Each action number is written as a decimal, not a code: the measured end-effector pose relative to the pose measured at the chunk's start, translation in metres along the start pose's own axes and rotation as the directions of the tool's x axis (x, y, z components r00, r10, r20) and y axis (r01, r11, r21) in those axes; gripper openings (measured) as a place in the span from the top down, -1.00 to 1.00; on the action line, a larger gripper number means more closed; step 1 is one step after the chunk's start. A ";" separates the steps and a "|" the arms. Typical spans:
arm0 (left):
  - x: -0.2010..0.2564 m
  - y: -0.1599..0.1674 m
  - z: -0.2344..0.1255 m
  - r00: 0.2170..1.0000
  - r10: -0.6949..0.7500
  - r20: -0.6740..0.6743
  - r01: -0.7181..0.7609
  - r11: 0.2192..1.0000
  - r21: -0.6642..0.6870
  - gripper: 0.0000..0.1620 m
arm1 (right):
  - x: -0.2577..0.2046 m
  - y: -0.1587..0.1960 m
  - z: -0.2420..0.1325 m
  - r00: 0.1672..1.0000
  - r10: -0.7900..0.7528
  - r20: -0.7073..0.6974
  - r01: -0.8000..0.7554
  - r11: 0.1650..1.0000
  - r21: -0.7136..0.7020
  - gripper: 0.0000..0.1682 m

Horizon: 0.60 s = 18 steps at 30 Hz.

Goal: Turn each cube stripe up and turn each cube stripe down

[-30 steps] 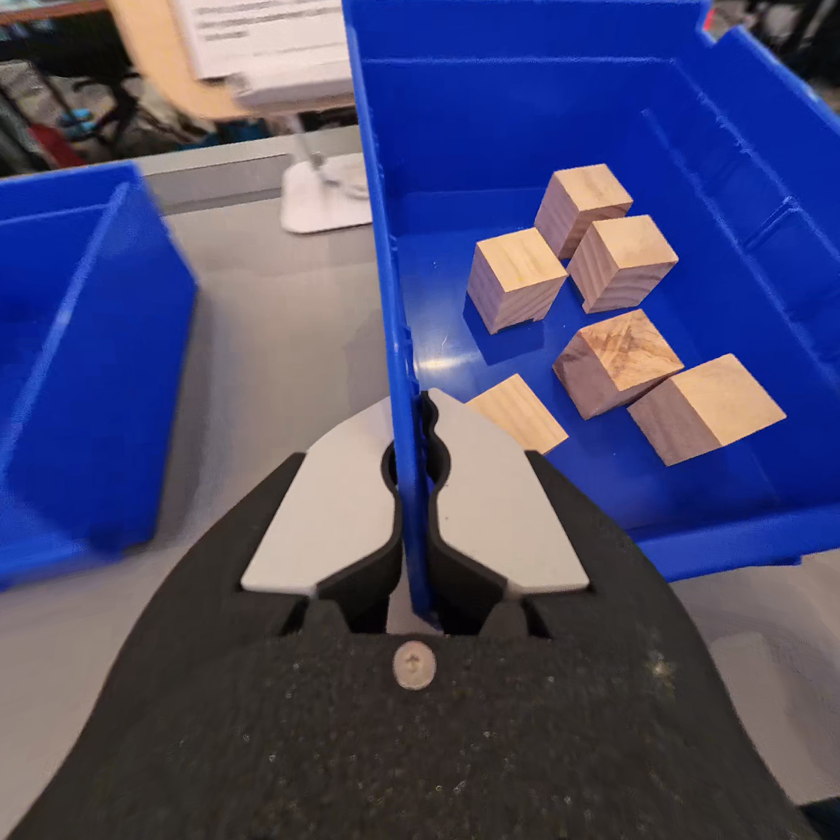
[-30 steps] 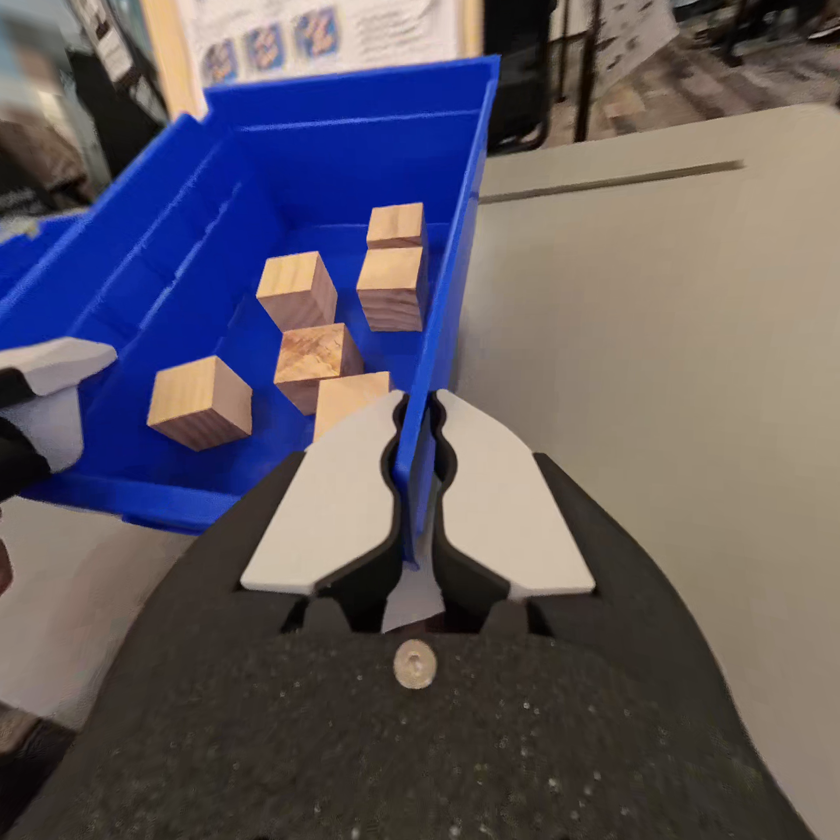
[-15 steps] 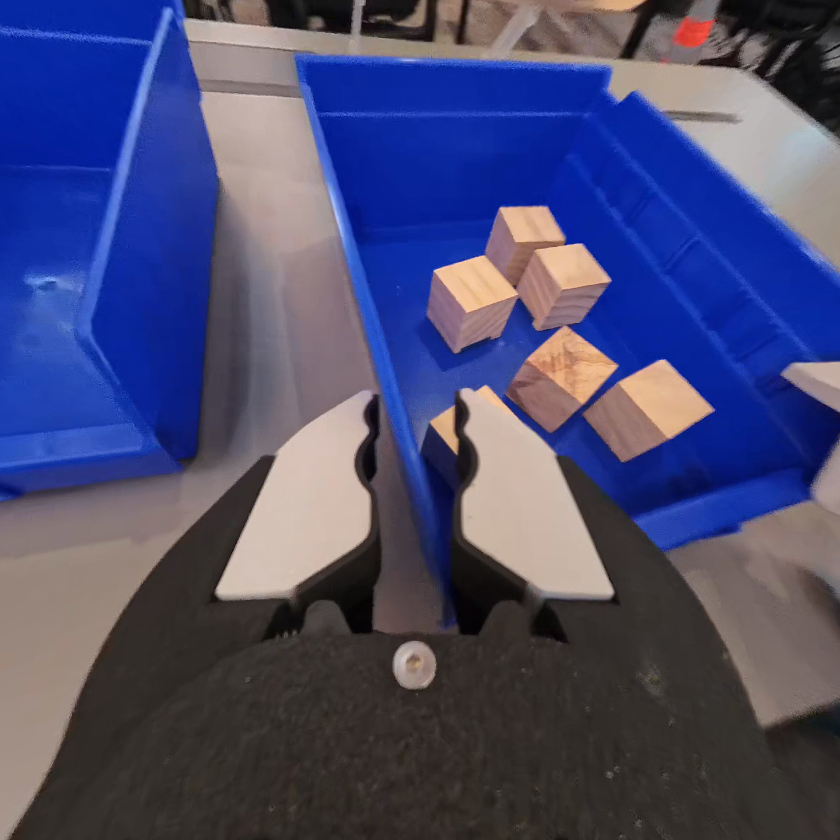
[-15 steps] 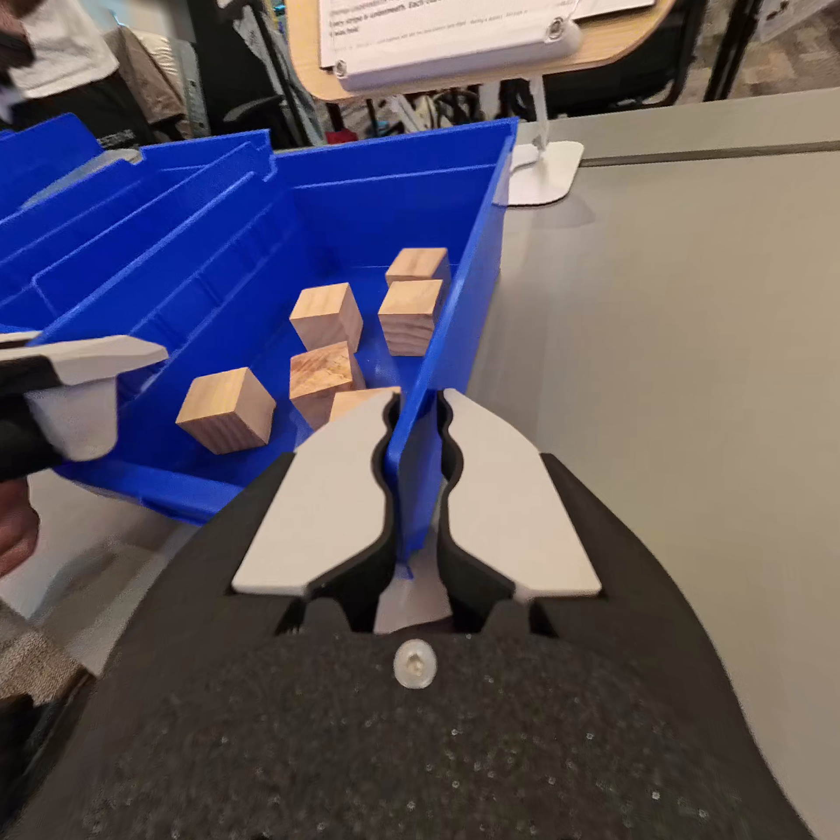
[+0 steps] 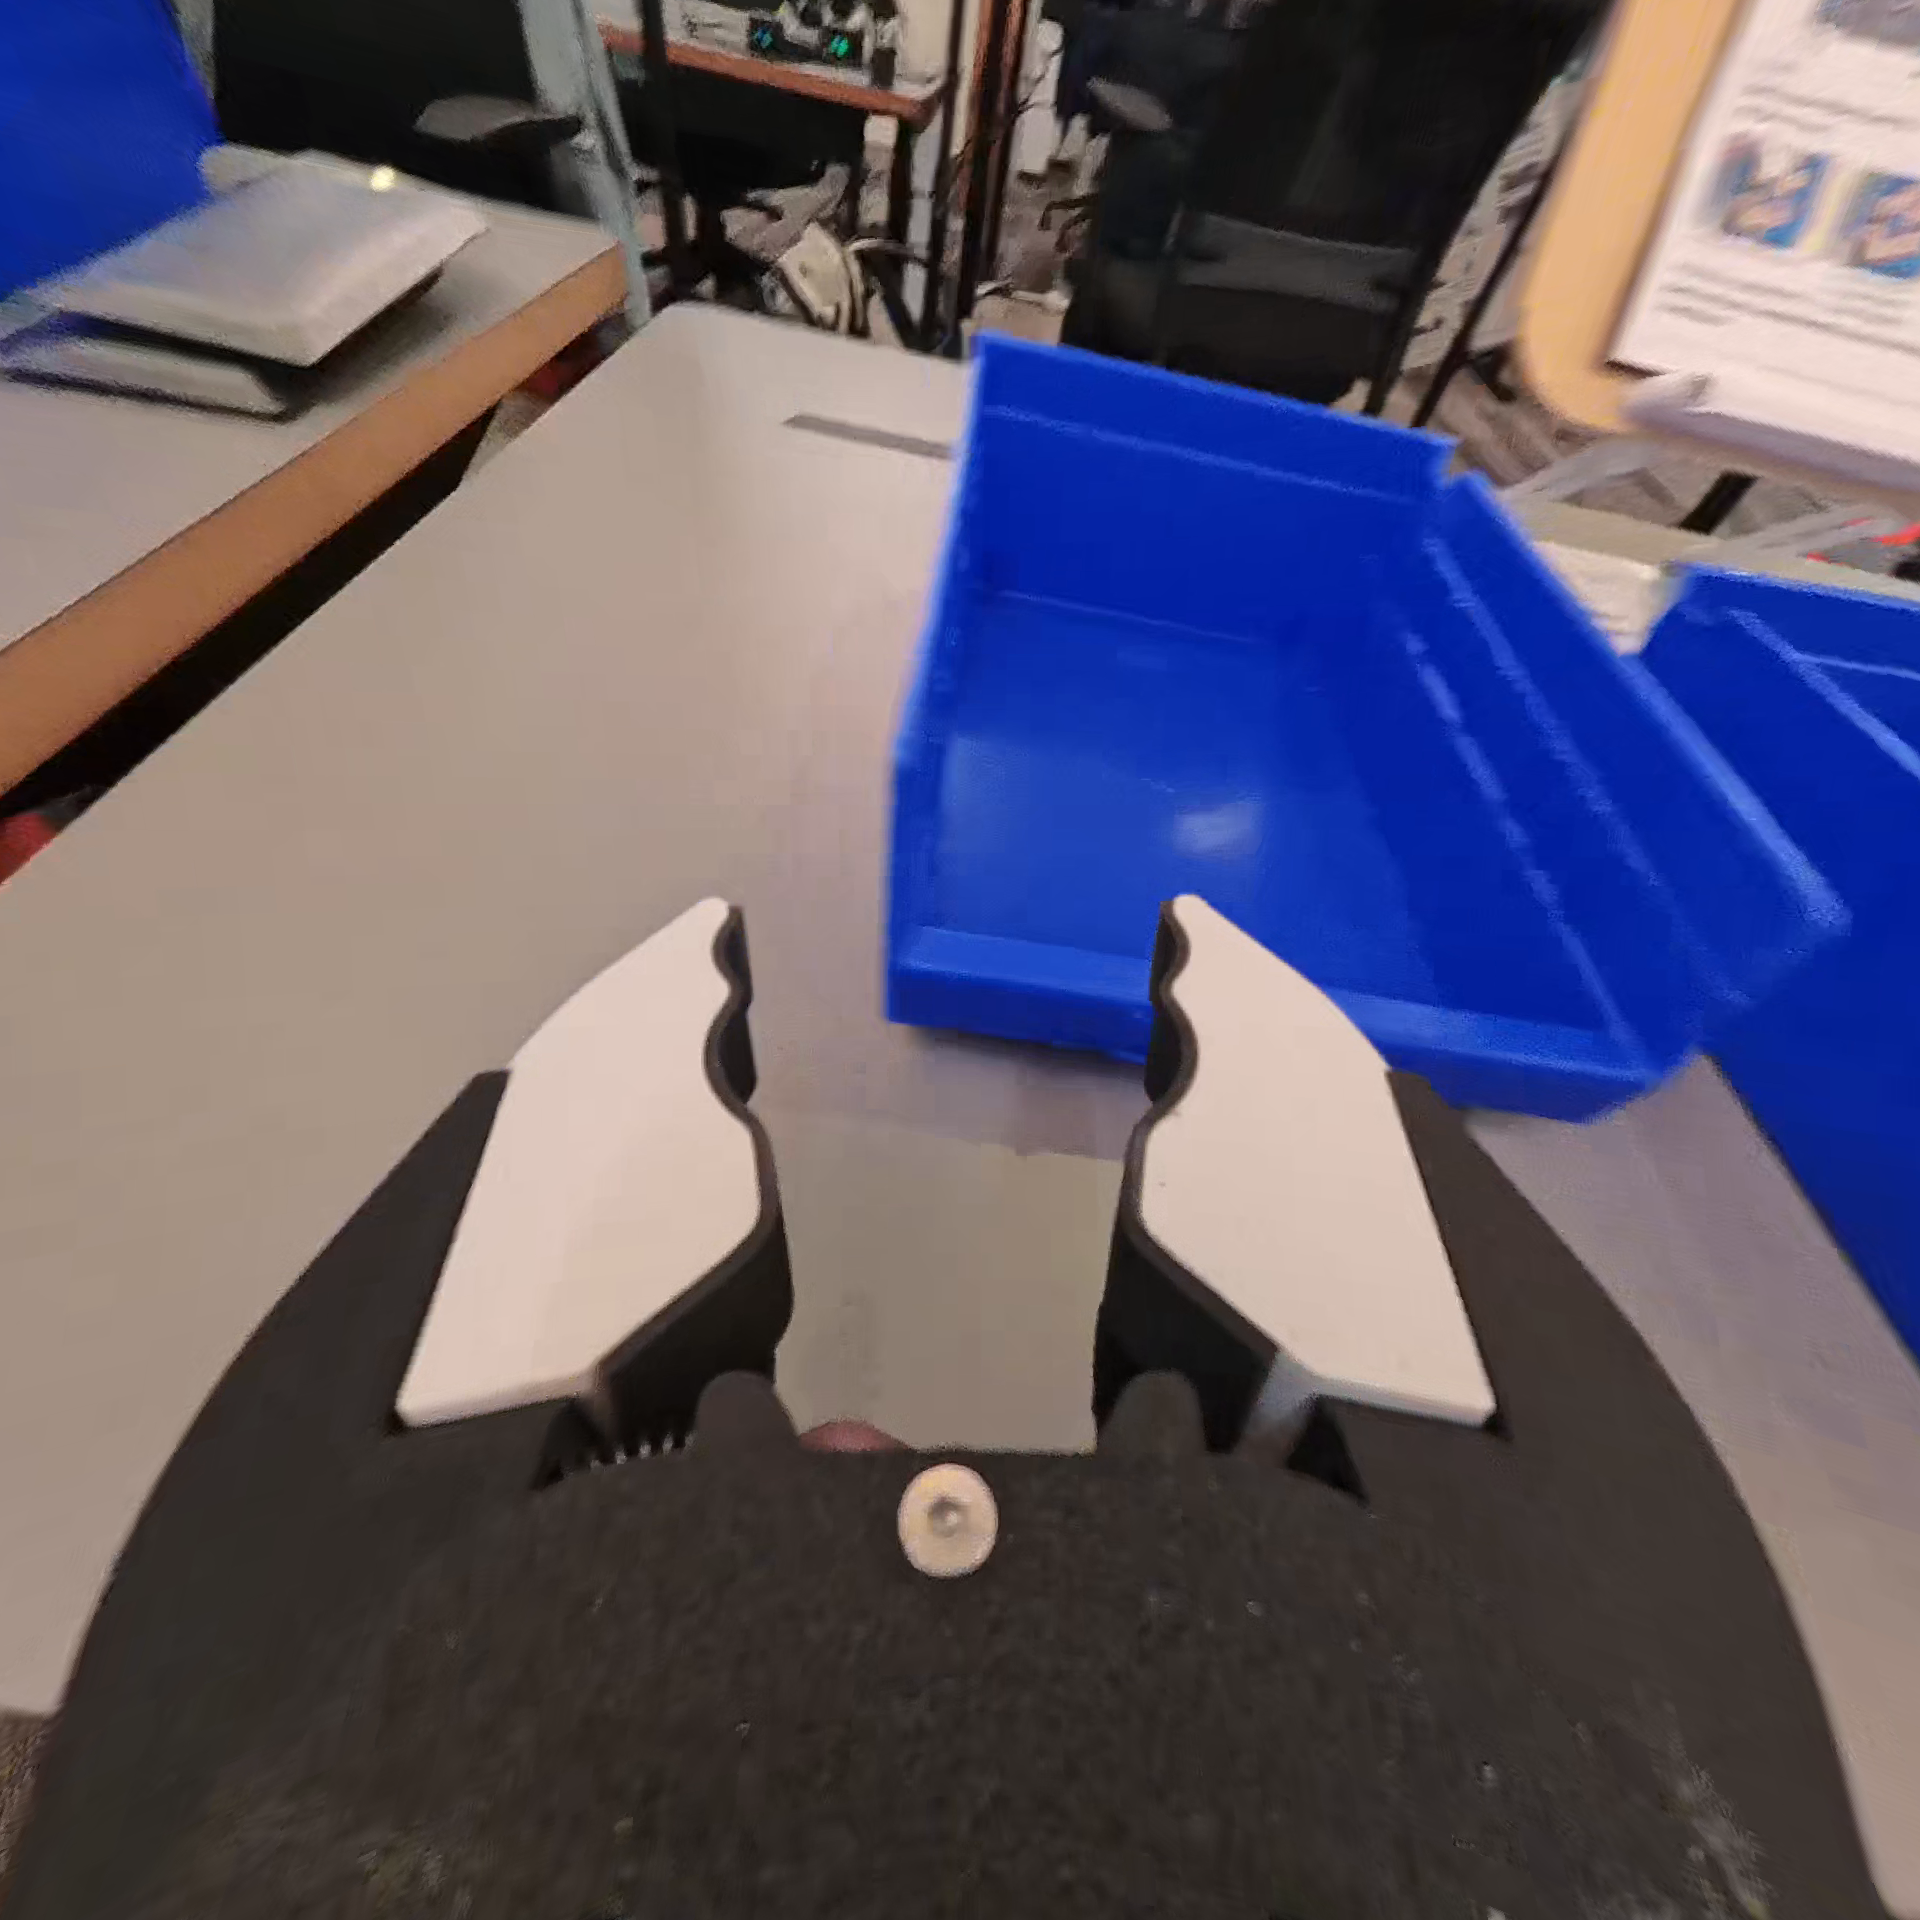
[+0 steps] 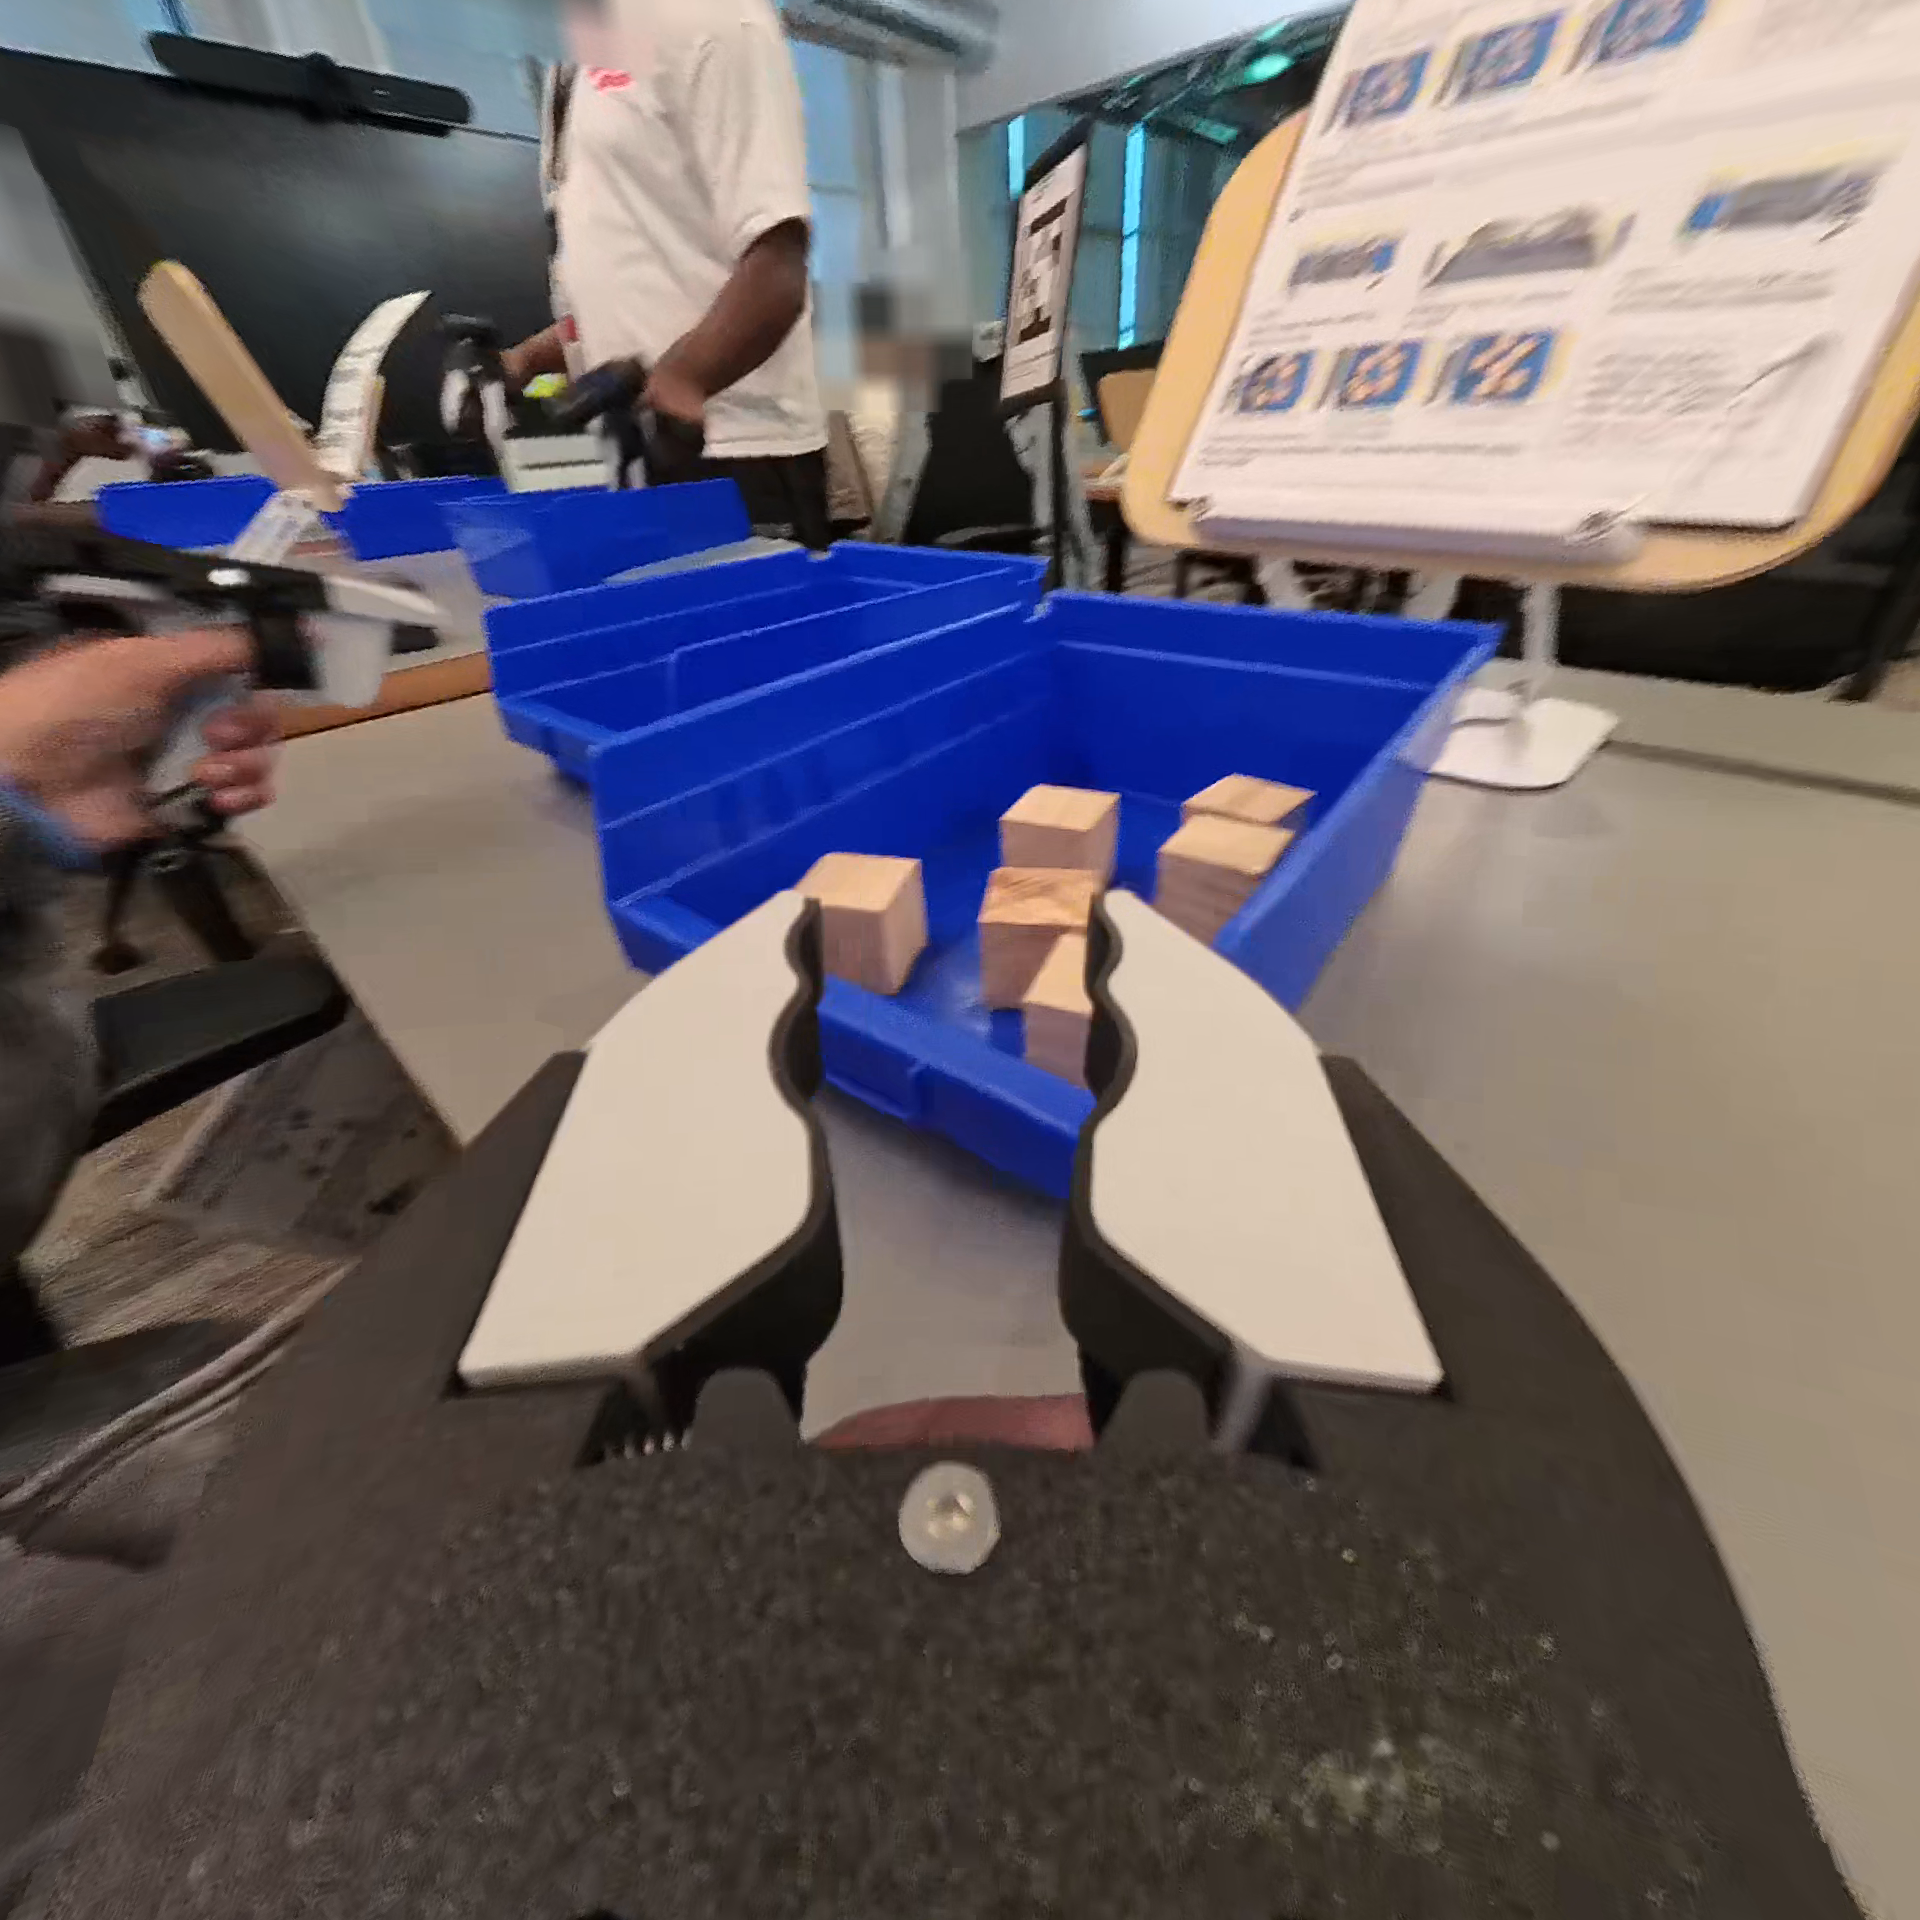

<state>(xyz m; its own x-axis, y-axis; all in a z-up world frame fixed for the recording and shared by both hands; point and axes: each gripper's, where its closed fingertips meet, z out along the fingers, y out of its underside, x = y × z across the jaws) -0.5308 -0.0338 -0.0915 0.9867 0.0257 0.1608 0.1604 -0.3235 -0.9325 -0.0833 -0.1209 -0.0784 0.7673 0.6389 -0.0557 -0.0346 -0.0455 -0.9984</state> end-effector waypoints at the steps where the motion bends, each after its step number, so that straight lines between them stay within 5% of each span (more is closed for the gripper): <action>1: -0.010 0.003 0.013 1.000 -0.028 -0.001 0.028 0.999 -0.020 0.10 | -0.009 0.006 0.004 0.999 0.009 0.044 -0.008 1.000 -0.017 0.44; 5: -0.006 -0.002 0.060 0.986 -0.054 -0.158 0.048 0.998 -0.037 0.12 | -0.048 0.012 0.008 0.976 -0.154 0.154 0.155 0.988 0.004 0.48; 8: -0.001 -0.006 0.079 0.980 0.001 -0.201 -0.008 0.999 -0.035 0.92 | -0.071 0.016 0.008 0.936 -0.330 0.121 0.327 0.944 0.042 0.68; 12: 0.001 0.001 0.065 0.994 0.000 -0.106 -0.005 0.999 -0.048 0.95 | -0.095 0.040 0.019 0.925 -0.313 0.217 0.330 0.942 -0.050 0.78; 18: 0.014 0.029 -0.008 0.999 -0.017 0.050 0.017 1.000 -0.001 0.94 | -0.125 0.044 0.049 0.970 -0.068 0.233 0.104 0.984 -0.146 0.67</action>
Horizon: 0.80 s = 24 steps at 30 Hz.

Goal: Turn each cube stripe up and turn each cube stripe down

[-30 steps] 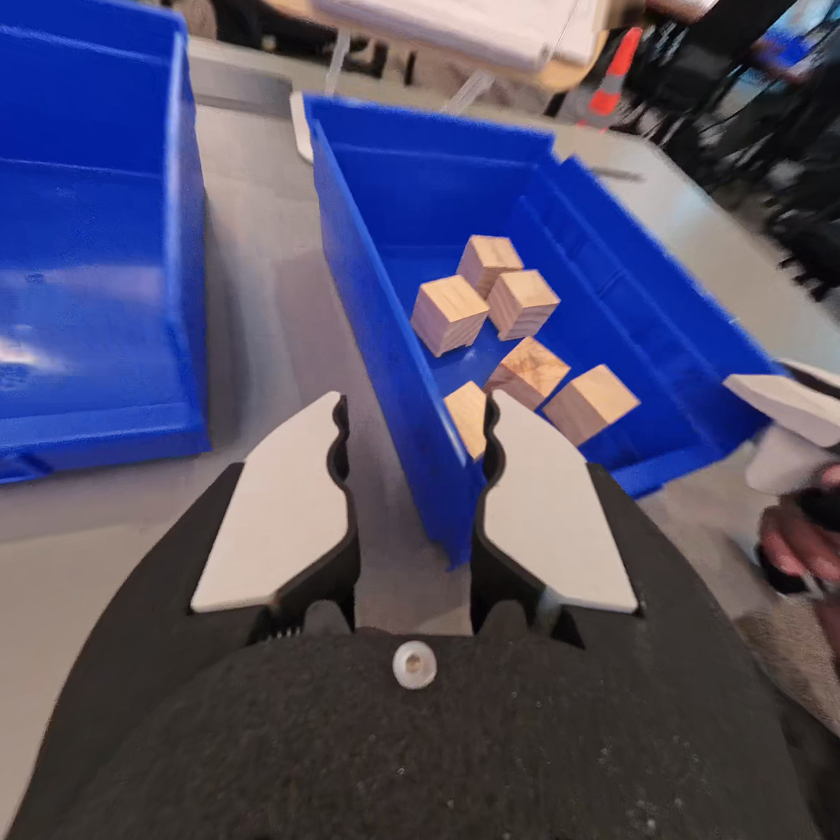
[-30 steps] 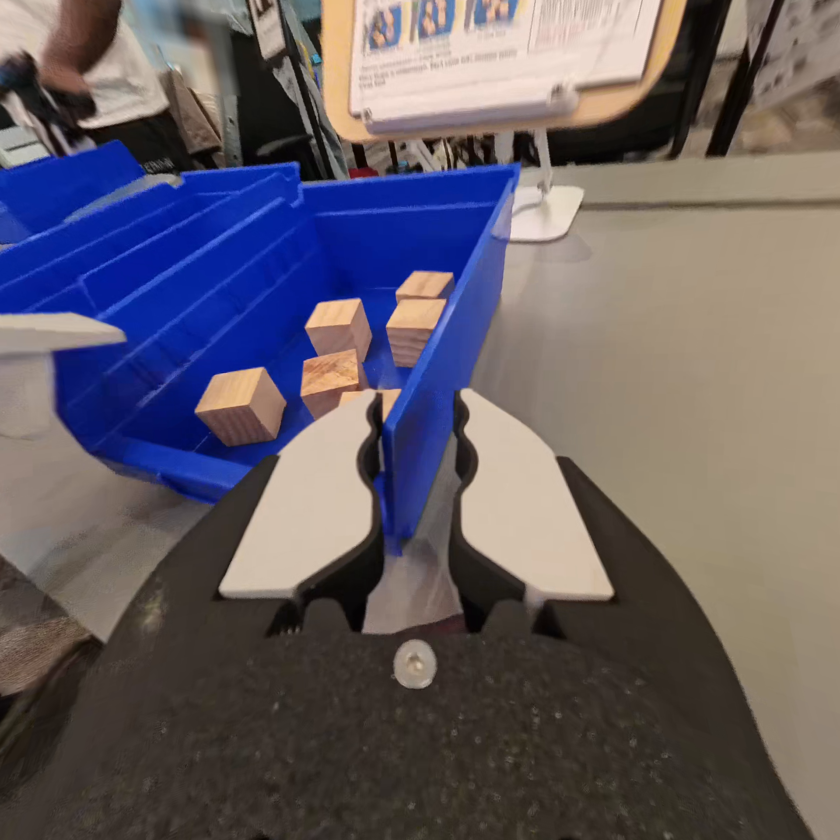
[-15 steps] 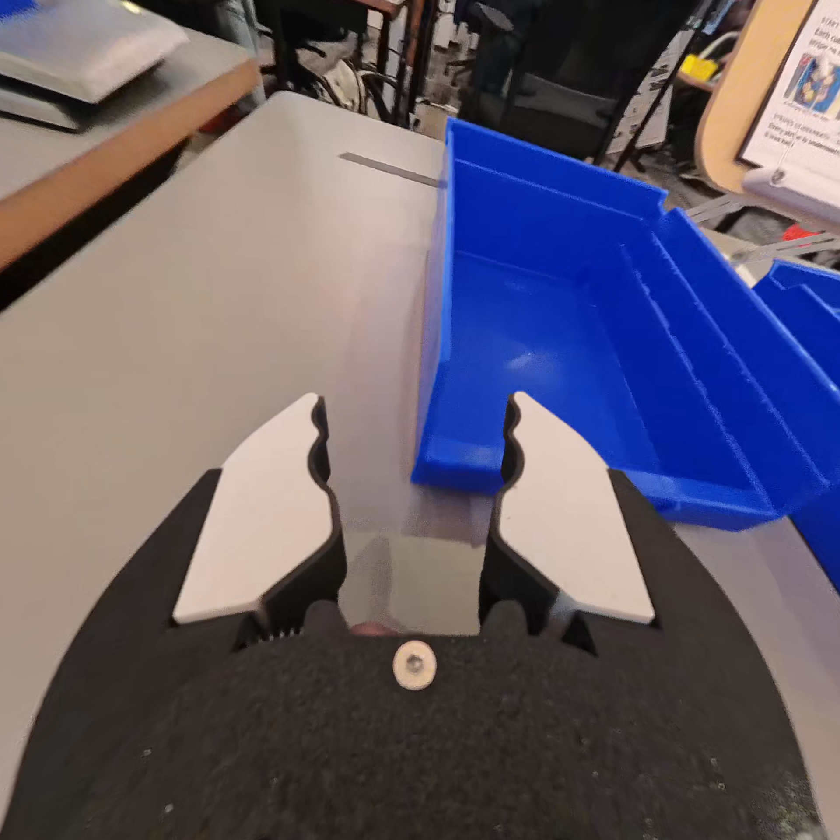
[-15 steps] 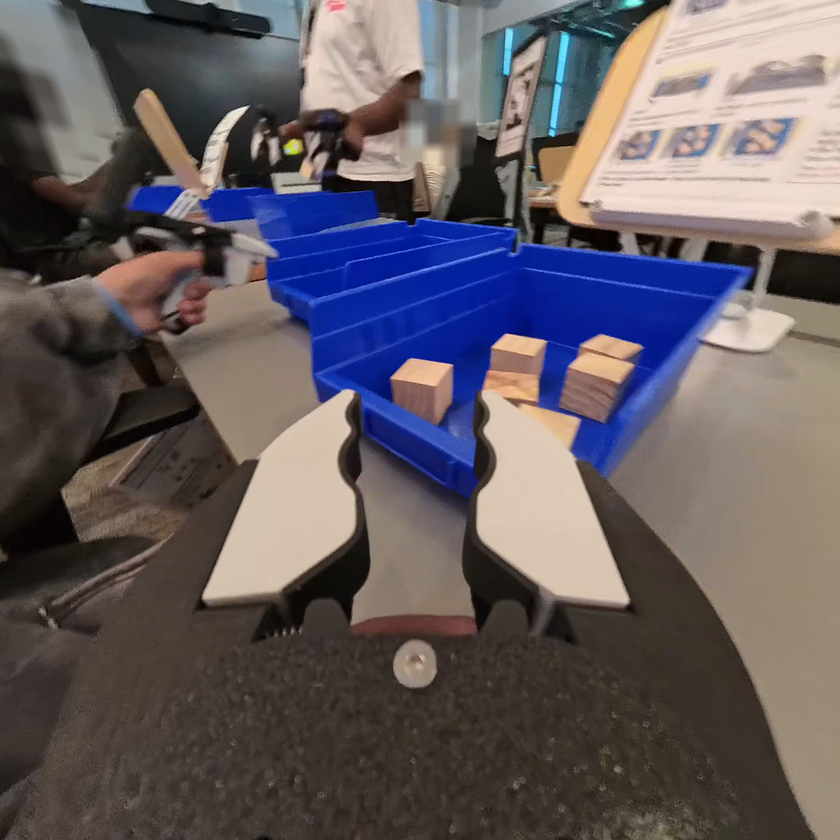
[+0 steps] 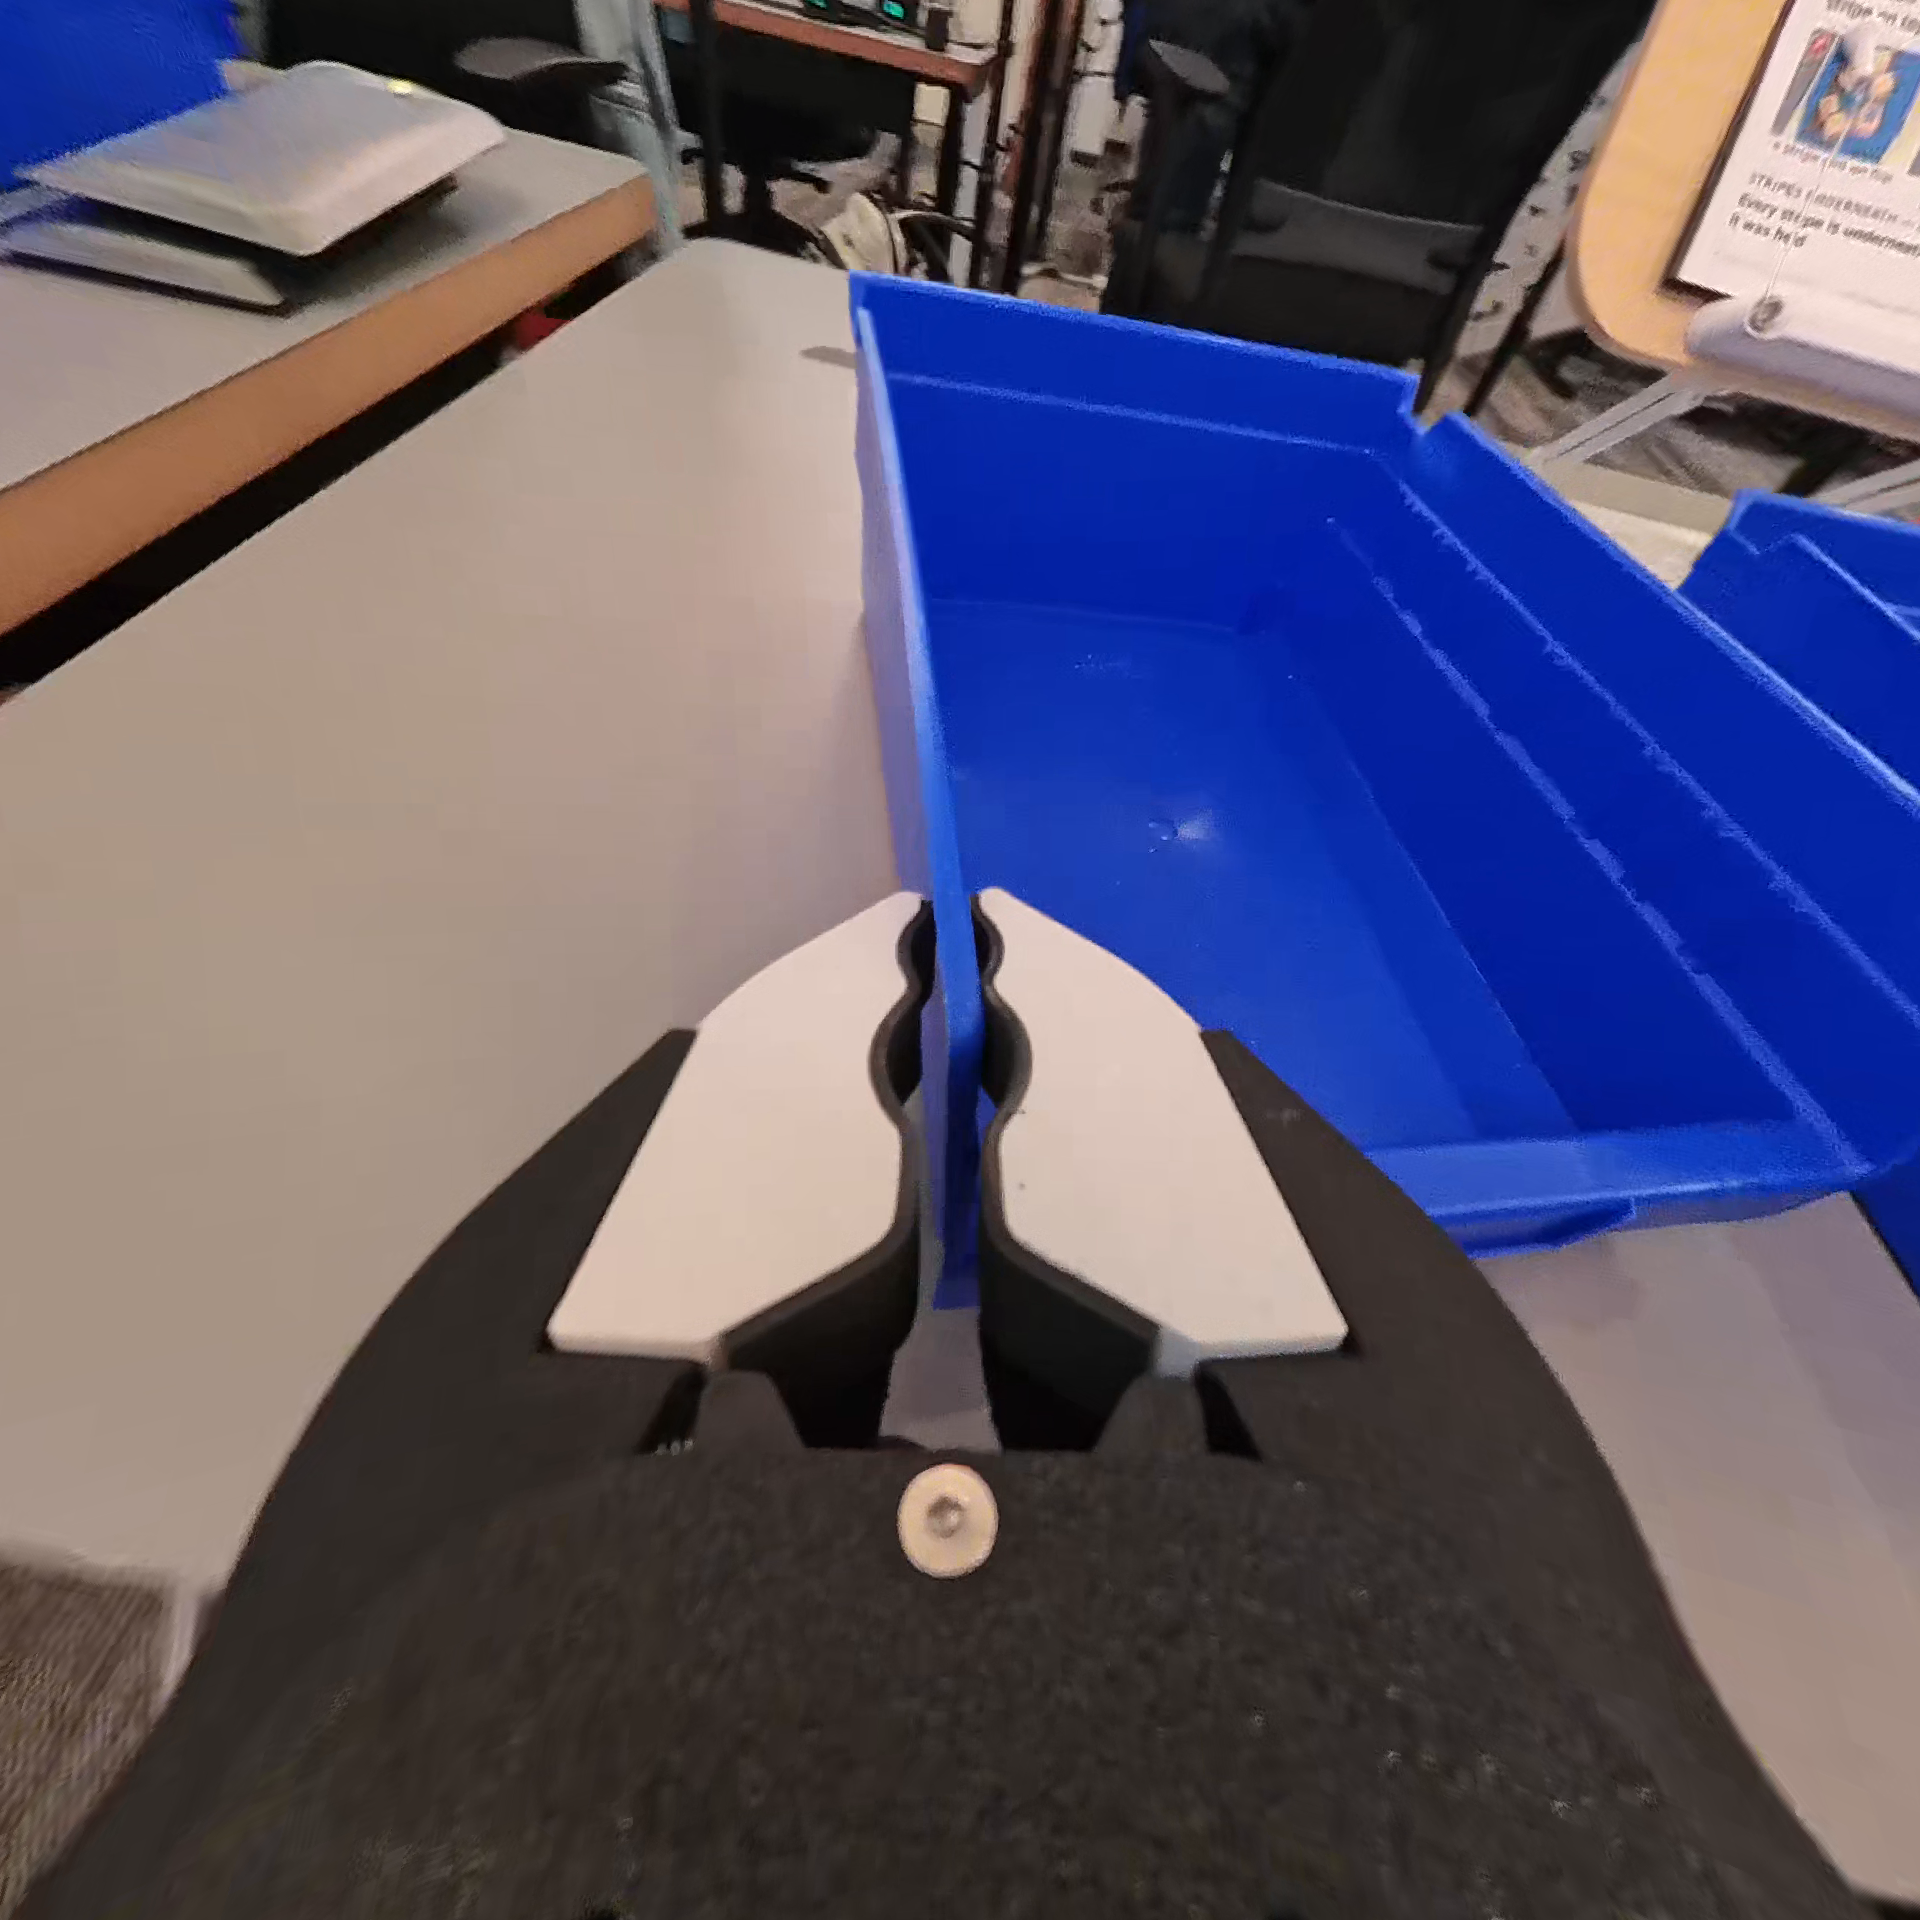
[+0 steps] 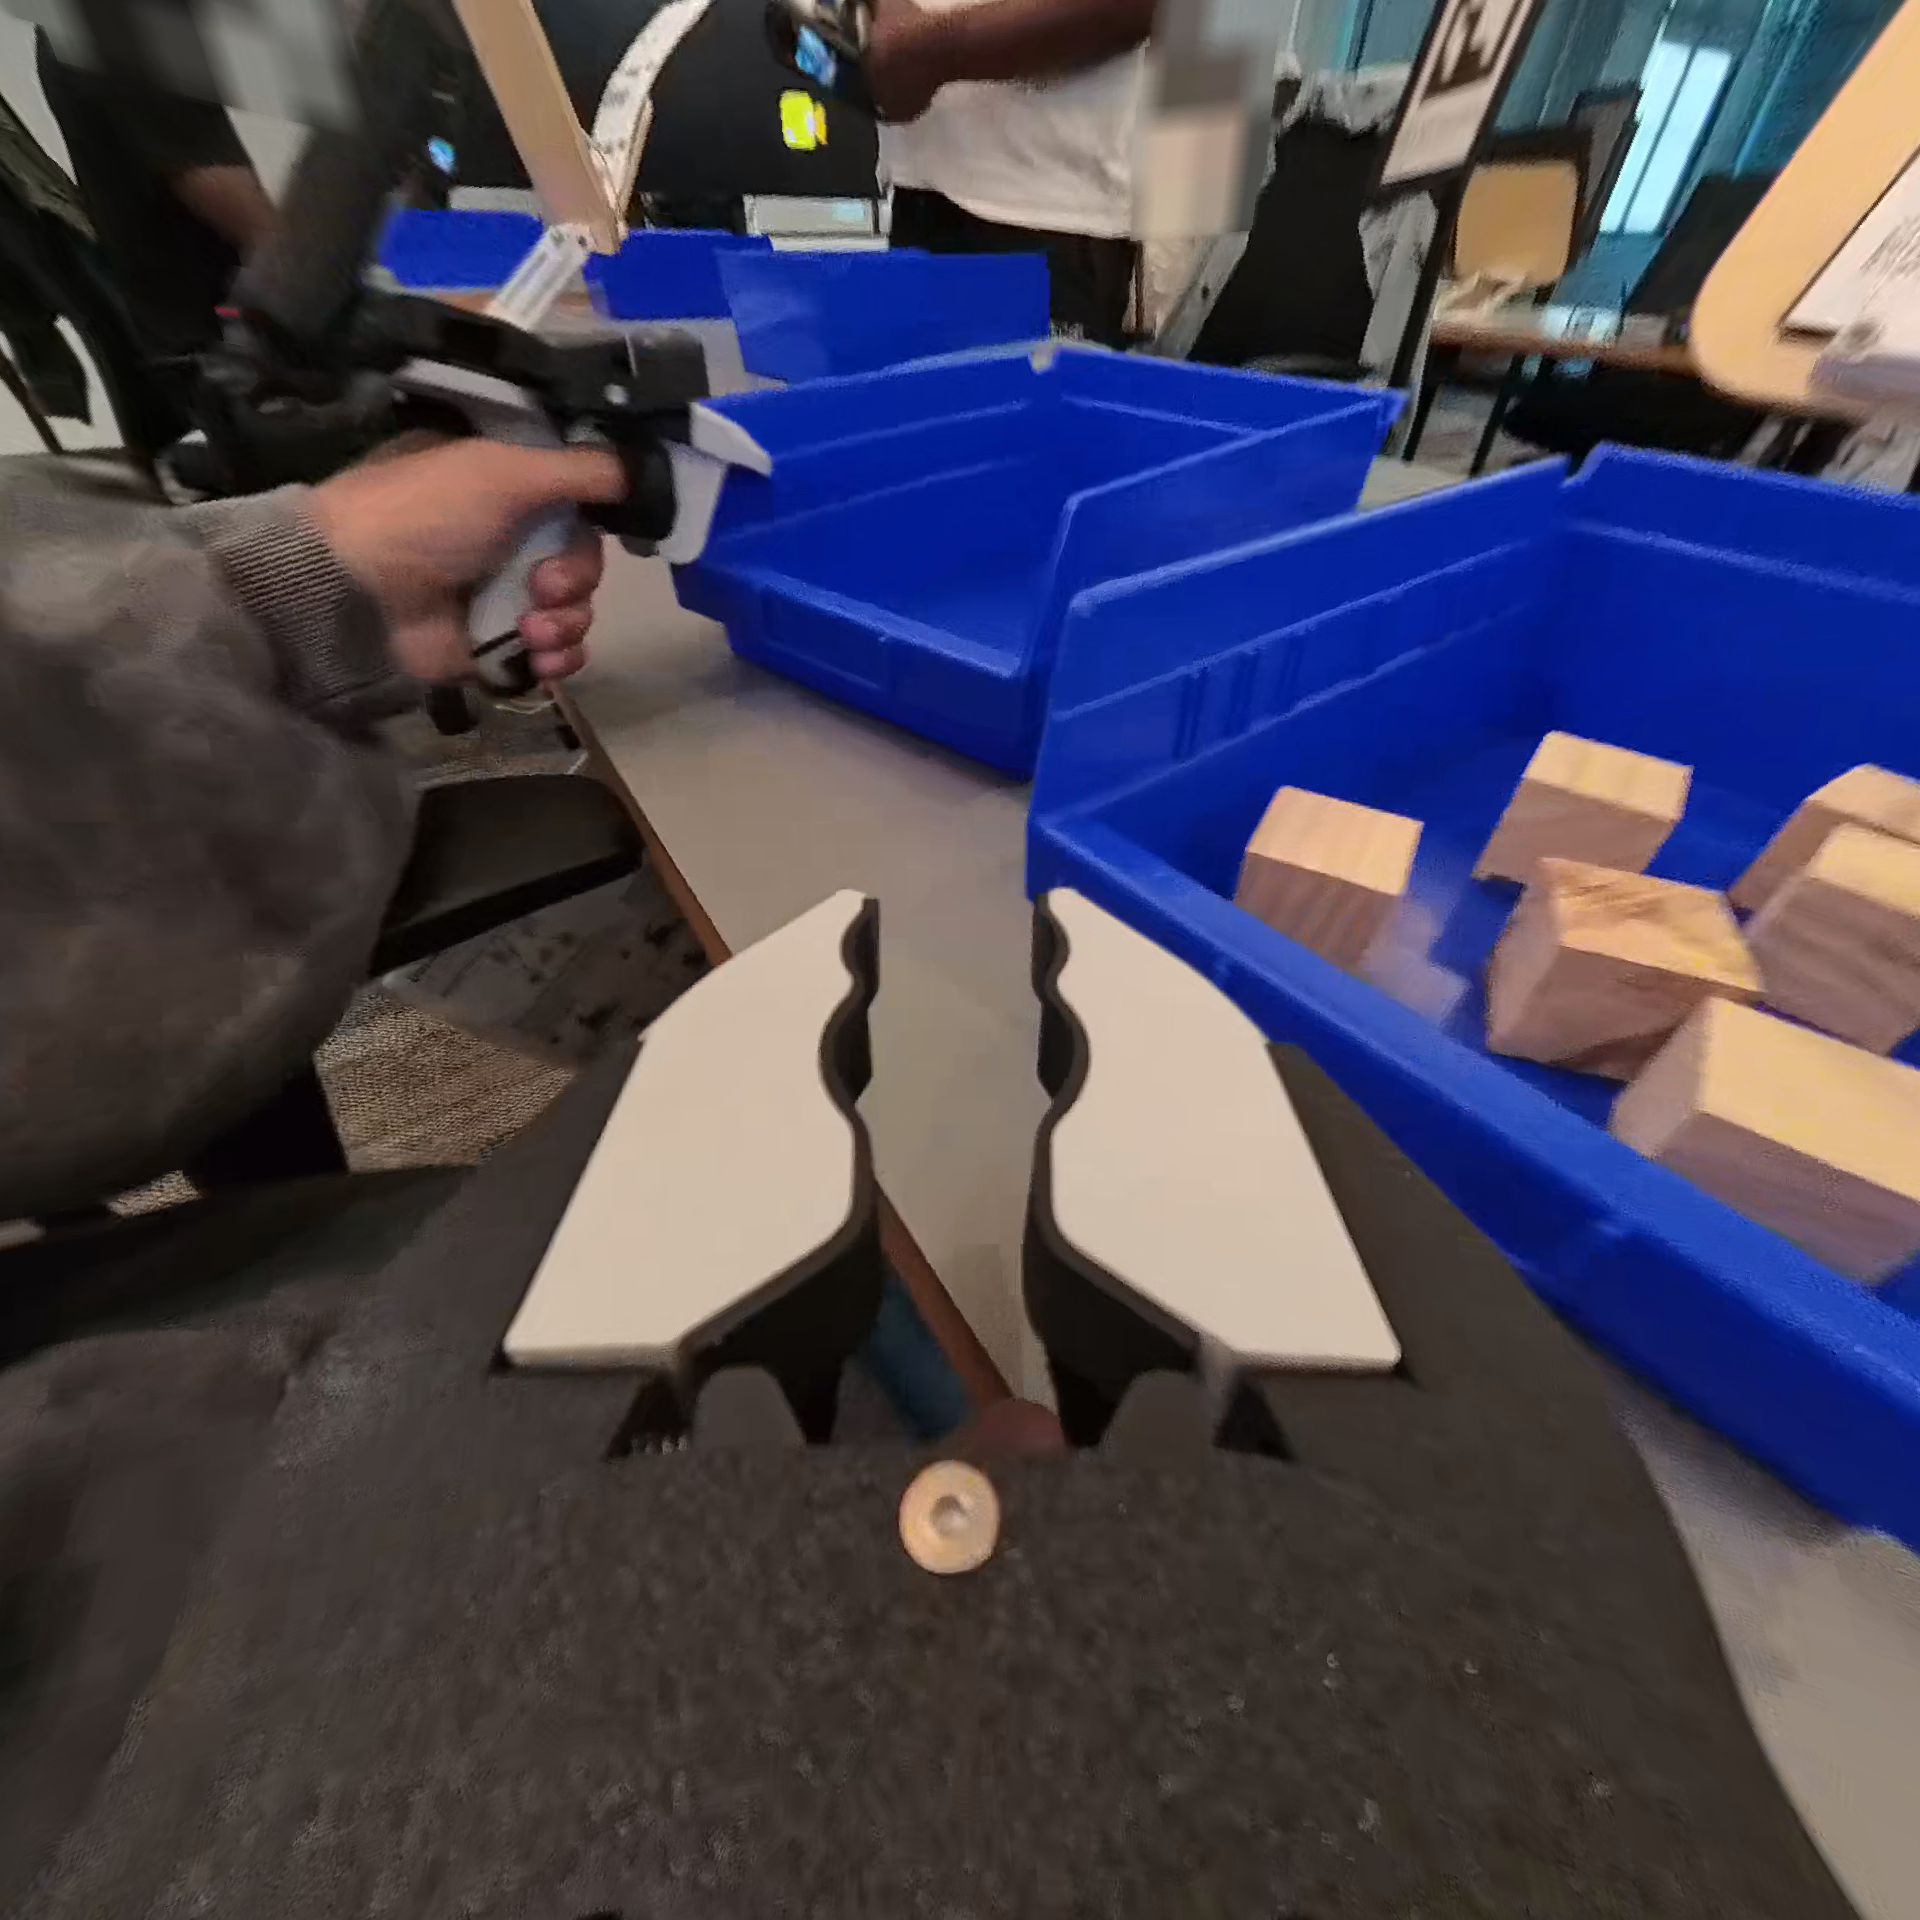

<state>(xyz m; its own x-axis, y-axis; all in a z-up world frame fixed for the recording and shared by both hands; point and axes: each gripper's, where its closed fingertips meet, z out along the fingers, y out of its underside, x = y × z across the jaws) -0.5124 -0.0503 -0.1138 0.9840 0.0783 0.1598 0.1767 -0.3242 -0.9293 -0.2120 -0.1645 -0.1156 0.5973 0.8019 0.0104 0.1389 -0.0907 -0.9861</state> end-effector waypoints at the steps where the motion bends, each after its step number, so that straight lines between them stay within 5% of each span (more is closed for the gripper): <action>1: 0.001 0.005 -0.014 1.000 -0.007 0.023 0.007 1.000 0.004 0.94 | -0.004 0.000 0.010 1.000 0.014 -0.013 -0.014 1.000 -0.022 0.63; 10: 0.018 0.033 -0.084 0.995 -0.014 0.097 0.012 1.000 0.026 0.93 | -0.007 -0.019 0.086 0.961 0.091 -0.261 -0.093 0.996 0.006 0.41; 15: 0.019 0.041 -0.107 0.996 -0.009 0.091 0.006 0.999 0.037 0.93 | -0.013 -0.014 0.101 0.960 0.108 -0.260 -0.116 0.993 -0.018 0.84; 20: 0.034 0.030 -0.135 0.995 -0.004 0.099 -0.006 0.995 0.100 0.91 | -0.015 -0.034 0.086 0.944 0.043 -0.327 -0.033 0.999 0.039 0.94; 24: 0.070 -0.023 -0.158 0.997 0.042 0.071 -0.061 0.952 0.300 0.92 | -0.003 -0.094 0.050 0.921 -0.003 -0.390 0.079 0.981 0.179 0.95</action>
<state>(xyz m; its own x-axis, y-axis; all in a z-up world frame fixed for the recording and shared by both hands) -0.4439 -0.1864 -0.0283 0.9866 0.1317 0.0966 0.1015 -0.0305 -0.9944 -0.2661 -0.1288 -0.0312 0.8576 0.5085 0.0773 0.0419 0.0807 -0.9959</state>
